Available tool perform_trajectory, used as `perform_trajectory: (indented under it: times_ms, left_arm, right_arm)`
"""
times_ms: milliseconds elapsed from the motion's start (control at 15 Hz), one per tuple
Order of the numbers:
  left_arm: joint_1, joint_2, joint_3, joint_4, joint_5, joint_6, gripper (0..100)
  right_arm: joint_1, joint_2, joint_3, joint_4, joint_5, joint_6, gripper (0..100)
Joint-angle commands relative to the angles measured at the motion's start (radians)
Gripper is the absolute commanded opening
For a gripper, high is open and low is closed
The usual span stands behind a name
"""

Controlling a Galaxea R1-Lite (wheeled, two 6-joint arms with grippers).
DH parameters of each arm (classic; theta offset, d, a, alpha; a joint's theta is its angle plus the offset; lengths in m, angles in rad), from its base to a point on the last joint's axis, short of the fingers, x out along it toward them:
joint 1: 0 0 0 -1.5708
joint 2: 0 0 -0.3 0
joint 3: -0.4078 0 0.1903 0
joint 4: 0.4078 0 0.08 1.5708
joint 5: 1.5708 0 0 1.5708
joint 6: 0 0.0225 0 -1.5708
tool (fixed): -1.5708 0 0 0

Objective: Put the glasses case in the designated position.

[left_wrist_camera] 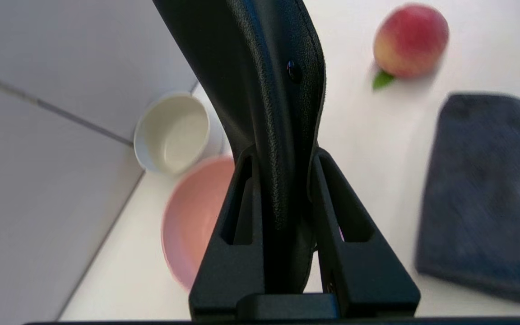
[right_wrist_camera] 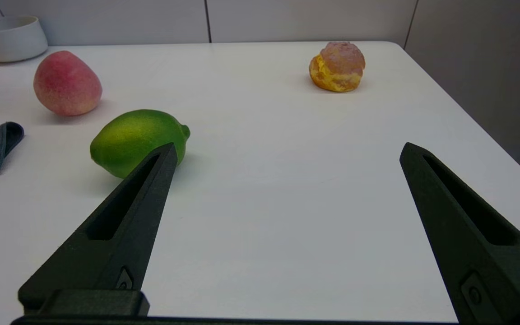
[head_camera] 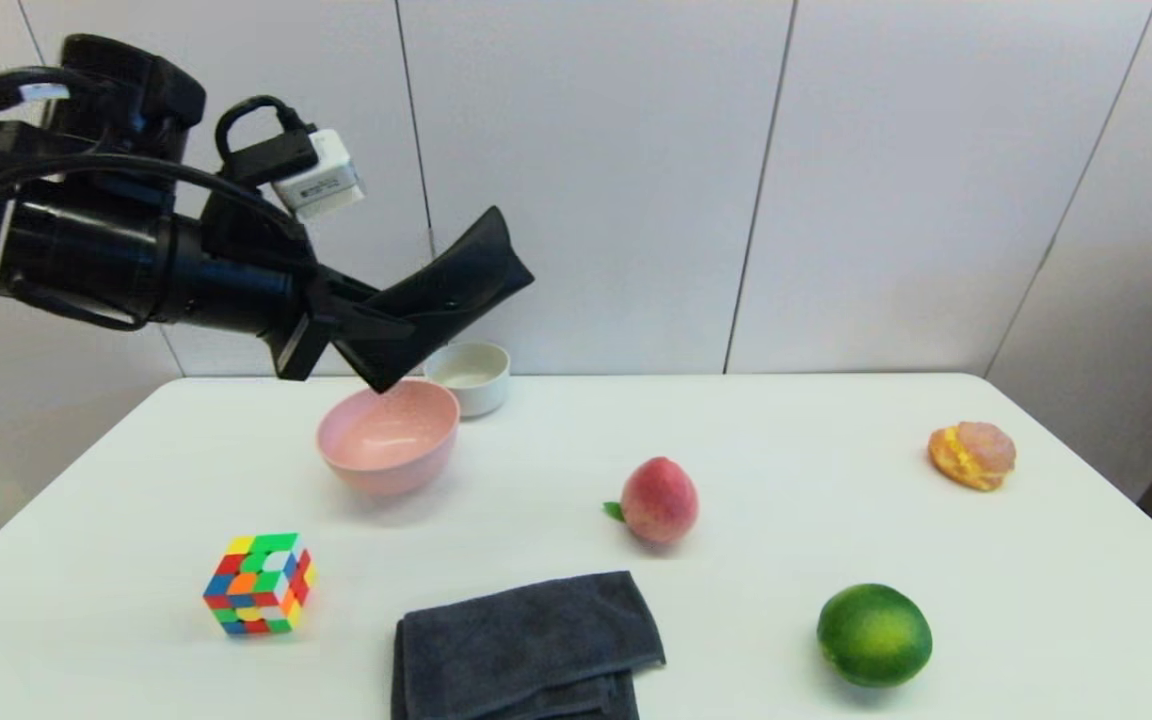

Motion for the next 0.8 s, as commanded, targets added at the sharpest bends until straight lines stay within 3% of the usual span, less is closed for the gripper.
perform_trajectory:
  times_ms: [67,267,800]
  left_arm:
    - [0.042,-0.169,0.153,0.012,0.063,0.008,0]
    - [0.057,-0.225,0.227,0.055,0.168,0.008,0]
    - [0.137,-0.307,0.333,0.055,0.336,-0.015,0]
  right_arm:
    - [0.000,0.001,0.000,0.000,0.000,0.002,100]
    - [0.000,0.001,0.000,0.000,0.000,-0.001,100]
    - [0.000,0.001,0.000,0.000,0.000,0.002,100]
